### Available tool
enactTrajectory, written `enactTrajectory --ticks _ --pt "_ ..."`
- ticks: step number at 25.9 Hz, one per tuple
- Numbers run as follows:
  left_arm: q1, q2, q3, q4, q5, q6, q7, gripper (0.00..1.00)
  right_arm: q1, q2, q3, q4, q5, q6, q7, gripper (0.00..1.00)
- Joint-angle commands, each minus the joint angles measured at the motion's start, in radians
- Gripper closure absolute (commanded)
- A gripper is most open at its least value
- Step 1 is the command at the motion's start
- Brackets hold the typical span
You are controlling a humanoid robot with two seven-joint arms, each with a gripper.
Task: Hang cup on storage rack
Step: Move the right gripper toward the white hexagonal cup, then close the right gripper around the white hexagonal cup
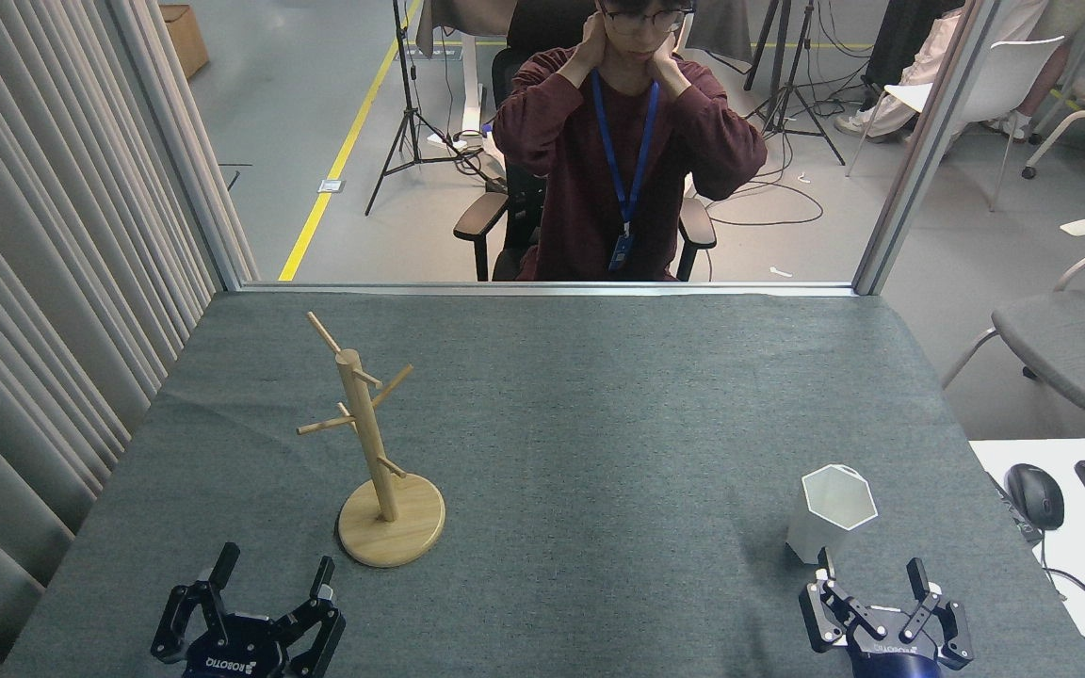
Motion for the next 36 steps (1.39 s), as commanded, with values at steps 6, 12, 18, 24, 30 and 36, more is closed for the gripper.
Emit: enactTrajectory --ticks 6,12,18,24,30,36 --pt "0.0 0.002 0.006 0.009 0.003 0.002 0.019 0.0 -0.09 0.005 0.008 0.109 0.002 -0.001 0.007 0.02" --pt "0.003 0.002 0.008 0.007 0.002 0.002 0.019 0.0 -0.144 0.003 0.026 0.169 0.002 0.0 0.006 0.02" --pt "0.005 0.003 0.008 0.005 0.002 0.002 0.019 0.0 -0.178 0.001 0.048 0.212 0.002 0.004 0.004 0.02" --pt "0.005 0.003 0.009 0.005 0.002 0.002 0.019 0.0 -0.184 -0.008 0.046 0.225 -0.001 0.002 0.003 0.02" --pt "0.003 0.003 0.009 0.004 0.002 0.002 0.019 0.0 -0.199 -0.028 0.046 0.278 -0.006 0.0 0.001 0.02" --pt "-0.001 0.003 0.009 0.001 0.002 0.002 0.019 0.0 -0.248 -0.028 0.048 0.331 -0.003 0.0 -0.013 0.02"
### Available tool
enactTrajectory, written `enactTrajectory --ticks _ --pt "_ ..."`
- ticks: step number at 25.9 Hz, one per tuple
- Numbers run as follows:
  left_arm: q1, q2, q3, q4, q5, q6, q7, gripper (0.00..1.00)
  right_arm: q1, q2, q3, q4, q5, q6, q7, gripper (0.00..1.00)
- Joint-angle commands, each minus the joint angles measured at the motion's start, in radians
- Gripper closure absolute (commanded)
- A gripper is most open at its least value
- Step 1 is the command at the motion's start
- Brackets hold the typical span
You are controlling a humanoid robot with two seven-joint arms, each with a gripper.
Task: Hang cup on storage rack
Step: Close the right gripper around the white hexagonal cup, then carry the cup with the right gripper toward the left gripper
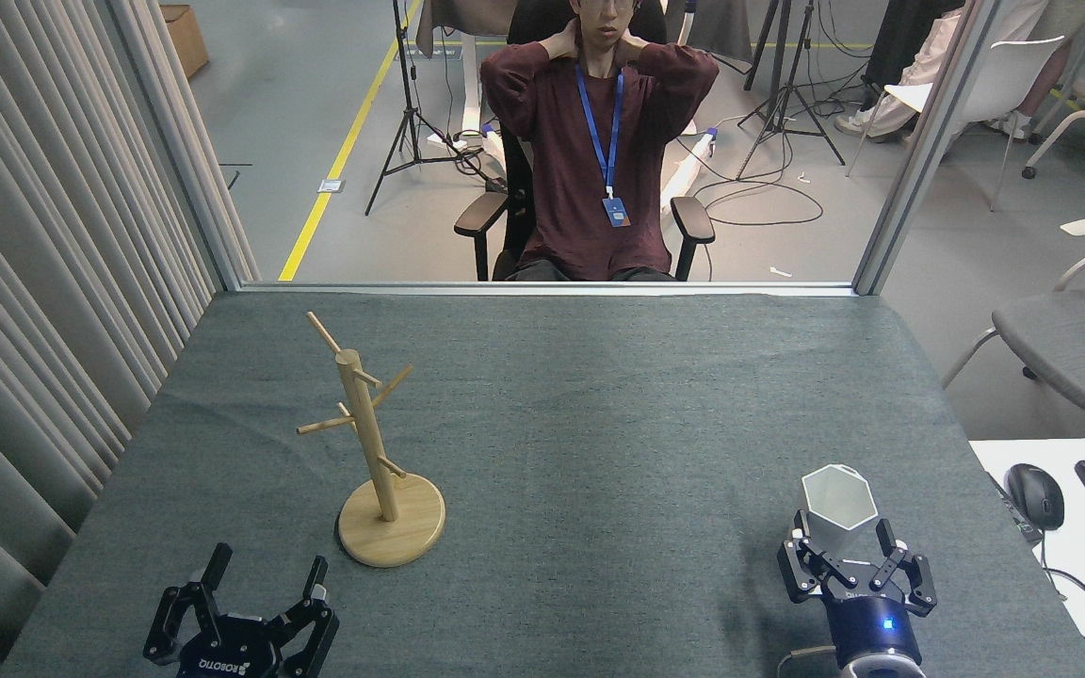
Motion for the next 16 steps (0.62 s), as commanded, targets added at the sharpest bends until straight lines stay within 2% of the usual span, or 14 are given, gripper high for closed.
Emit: enactTrajectory --ticks 1,7,8,9,10,13,16 --pt "-0.004 0.0 0.0 -0.002 0.0 0.0 -0.001 0.0 -0.032 -0.001 0.001 0.034 0.004 -0.001 -0.004 0.02" --pt "-0.001 0.0 0.002 -0.003 0.0 0.0 -0.001 0.0 -0.053 0.001 0.004 0.068 0.008 0.005 -0.007 0.03" --pt "0.001 0.0 0.0 -0.003 0.0 0.0 -0.001 0.0 -0.053 0.003 0.005 0.075 0.01 0.008 -0.007 0.08" --pt "0.001 0.0 0.0 -0.003 0.0 0.0 -0.001 0.0 -0.053 0.006 0.008 0.077 0.017 0.008 -0.011 0.34" --pt "0.002 0.0 0.0 -0.003 0.0 0.0 0.001 0.0 -0.052 0.007 0.018 0.077 0.033 0.01 -0.012 0.55" --pt "-0.004 -0.007 0.0 -0.003 0.001 0.0 -0.001 0.0 -0.047 0.013 0.024 0.055 0.045 0.015 -0.014 0.54" --pt "-0.004 -0.007 -0.015 0.007 0.001 -0.006 0.003 0.0 -0.021 0.018 0.027 -0.089 0.045 0.016 -0.021 0.53"
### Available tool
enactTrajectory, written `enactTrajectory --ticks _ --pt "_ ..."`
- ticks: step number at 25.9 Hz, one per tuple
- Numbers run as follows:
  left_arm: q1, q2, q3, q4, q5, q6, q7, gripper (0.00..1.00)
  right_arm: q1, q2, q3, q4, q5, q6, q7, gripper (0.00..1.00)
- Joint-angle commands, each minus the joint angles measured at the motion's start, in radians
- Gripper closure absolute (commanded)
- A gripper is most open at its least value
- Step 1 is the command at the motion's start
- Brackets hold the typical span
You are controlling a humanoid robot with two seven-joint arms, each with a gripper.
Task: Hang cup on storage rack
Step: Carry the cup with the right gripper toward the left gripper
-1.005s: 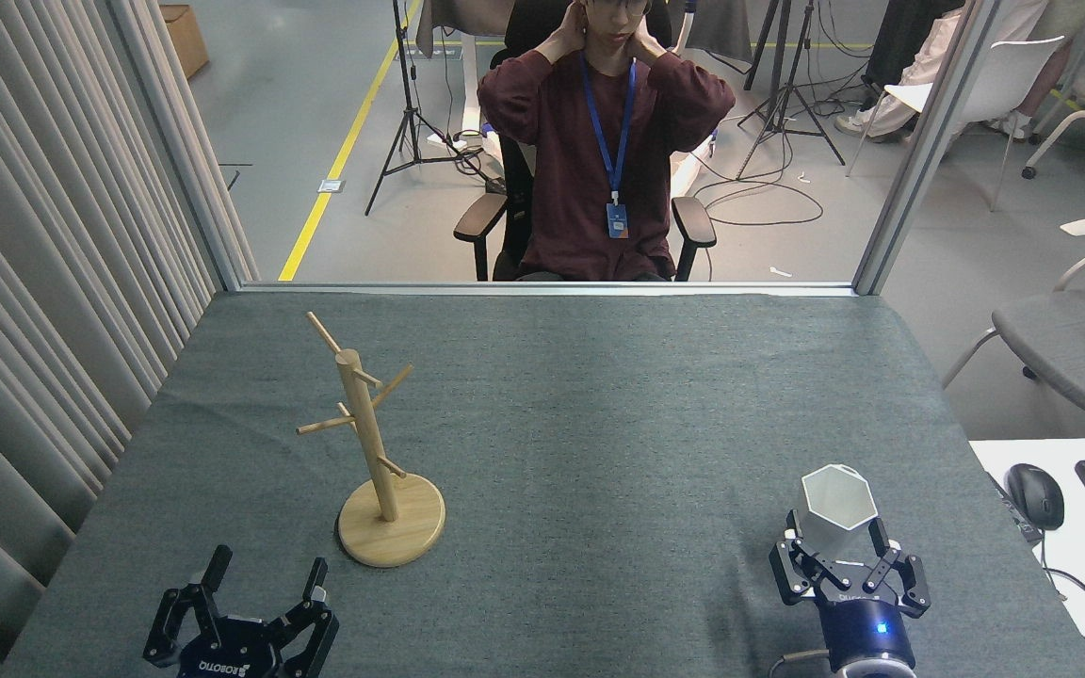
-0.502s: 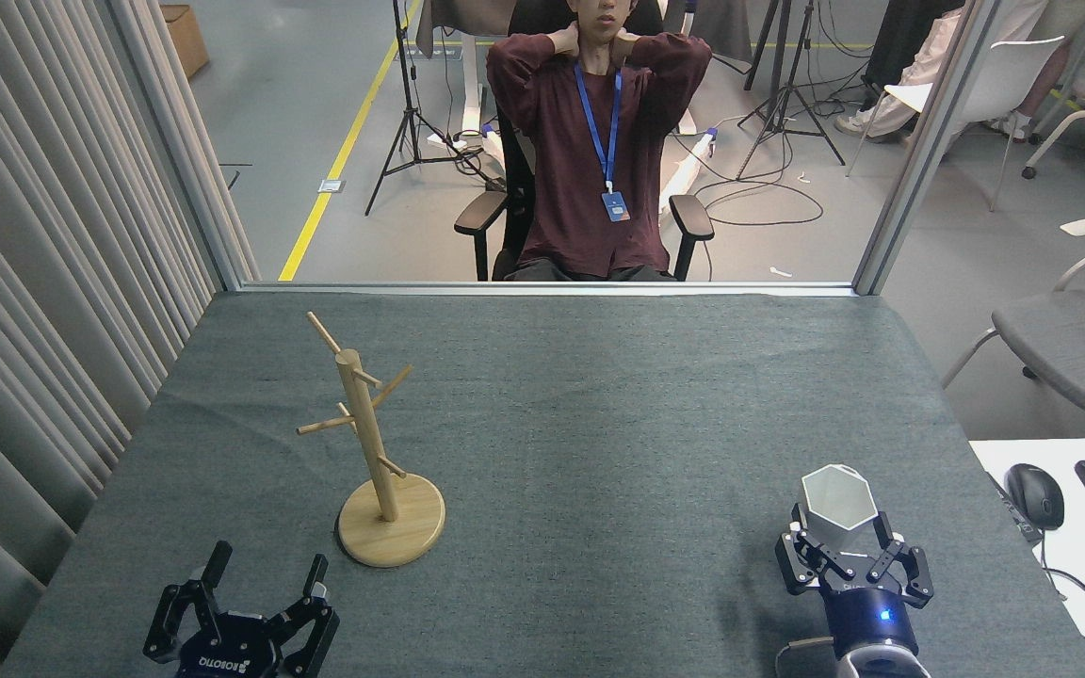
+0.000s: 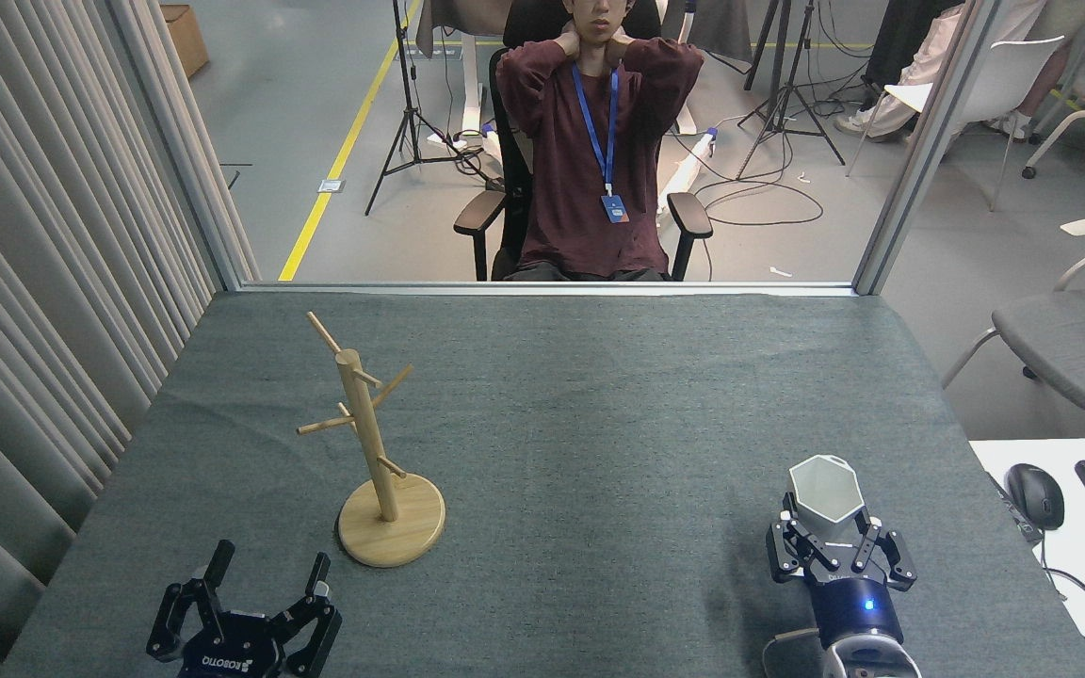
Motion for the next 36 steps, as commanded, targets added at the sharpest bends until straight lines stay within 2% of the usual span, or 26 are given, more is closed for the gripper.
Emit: enactTrajectory --ticks 1,3,5,9,11,15,20,23,32,36 --pt "0.006 -0.003 -0.035 0.014 -0.007 -0.012 0.01 0.0 0.043 0.006 0.007 -0.162 0.004 0.003 -0.006 0.53" --pt "0.015 0.006 -0.136 0.045 -0.013 -0.023 0.027 0.01 0.075 0.017 0.011 -0.269 0.007 0.002 -0.004 0.53" --pt "0.018 0.005 -0.183 0.086 -0.015 -0.023 0.031 0.01 0.1 0.049 0.021 -0.346 0.009 -0.001 -0.004 0.53" --pt "0.021 0.008 -0.268 0.117 -0.018 -0.028 0.033 0.01 0.152 0.094 0.134 -0.477 0.012 -0.001 -0.006 0.53" --pt "0.02 0.003 -0.305 0.115 -0.082 -0.028 0.031 0.01 0.19 0.117 0.182 -0.515 0.044 0.0 -0.009 0.53" --pt "-0.026 -0.049 -0.4 0.149 -0.253 -0.014 0.028 0.01 0.238 0.189 0.263 -0.539 0.147 0.0 -0.014 0.53" --pt "-0.118 -0.101 -0.43 0.224 -0.266 -0.012 0.024 0.01 0.318 0.258 0.36 -0.581 0.221 0.002 -0.018 0.53" --pt "-0.131 -0.106 -0.43 0.233 -0.266 -0.012 0.024 0.01 0.364 0.263 0.413 -0.595 0.26 0.003 -0.041 0.53" --pt "-0.135 -0.106 -0.431 0.223 -0.262 -0.012 0.027 0.01 0.405 0.261 0.433 -0.595 0.263 0.005 -0.047 0.52" --pt "-0.148 -0.107 -0.431 0.223 -0.262 -0.014 0.028 0.01 0.417 0.258 0.487 -0.593 0.277 0.034 -0.047 0.52"
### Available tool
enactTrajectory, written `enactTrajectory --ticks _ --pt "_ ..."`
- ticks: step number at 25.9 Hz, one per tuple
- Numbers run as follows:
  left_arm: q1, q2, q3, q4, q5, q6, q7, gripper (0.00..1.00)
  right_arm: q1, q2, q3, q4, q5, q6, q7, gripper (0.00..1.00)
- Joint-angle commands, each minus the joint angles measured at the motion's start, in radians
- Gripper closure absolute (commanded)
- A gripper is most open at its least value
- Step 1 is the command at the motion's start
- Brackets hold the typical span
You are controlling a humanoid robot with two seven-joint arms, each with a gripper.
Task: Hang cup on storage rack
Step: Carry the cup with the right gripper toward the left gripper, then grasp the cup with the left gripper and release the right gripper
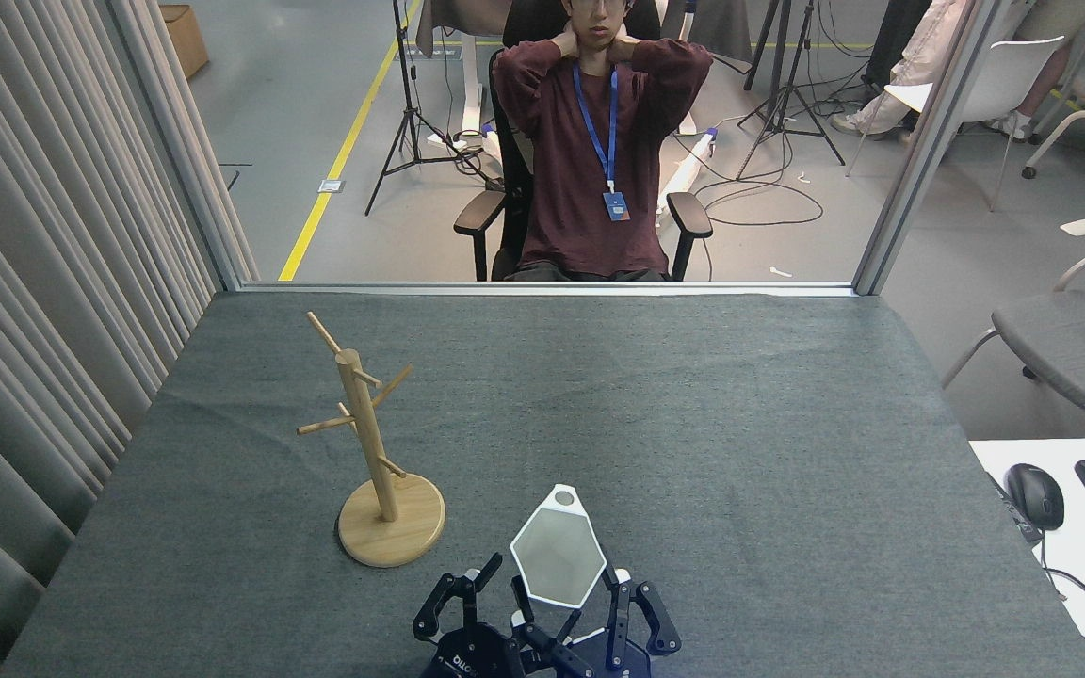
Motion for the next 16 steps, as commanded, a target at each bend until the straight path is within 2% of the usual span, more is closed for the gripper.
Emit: enactTrajectory --ticks 1,6,7,8,9,15,16 --pt "-0.008 -0.002 0.0 -0.002 0.001 -0.002 0.002 0.01 0.008 -0.002 0.039 0.001 0.025 0.027 0.0 0.52" --pt "-0.017 0.003 0.0 -0.002 0.002 -0.003 0.009 0.01 0.014 -0.004 0.051 0.0 0.032 0.028 -0.002 0.52" --pt "-0.017 0.005 0.0 -0.002 0.002 -0.003 0.009 0.07 0.016 -0.004 0.051 0.0 0.032 0.028 -0.002 0.52" --pt "-0.017 0.005 0.0 -0.002 0.001 -0.003 0.009 0.25 0.017 -0.005 0.051 0.0 0.032 0.03 -0.002 0.52" --pt "-0.019 0.008 0.0 -0.002 0.001 -0.002 0.008 0.34 0.019 -0.005 0.051 0.0 0.032 0.03 -0.002 0.52" --pt "-0.024 0.014 0.0 0.0 0.001 -0.002 0.008 0.55 0.02 -0.007 0.051 0.0 0.032 0.03 -0.017 0.48" --pt "-0.025 0.014 0.0 0.0 0.001 0.0 0.008 0.56 0.02 -0.007 0.051 0.0 0.032 0.03 -0.019 0.38"
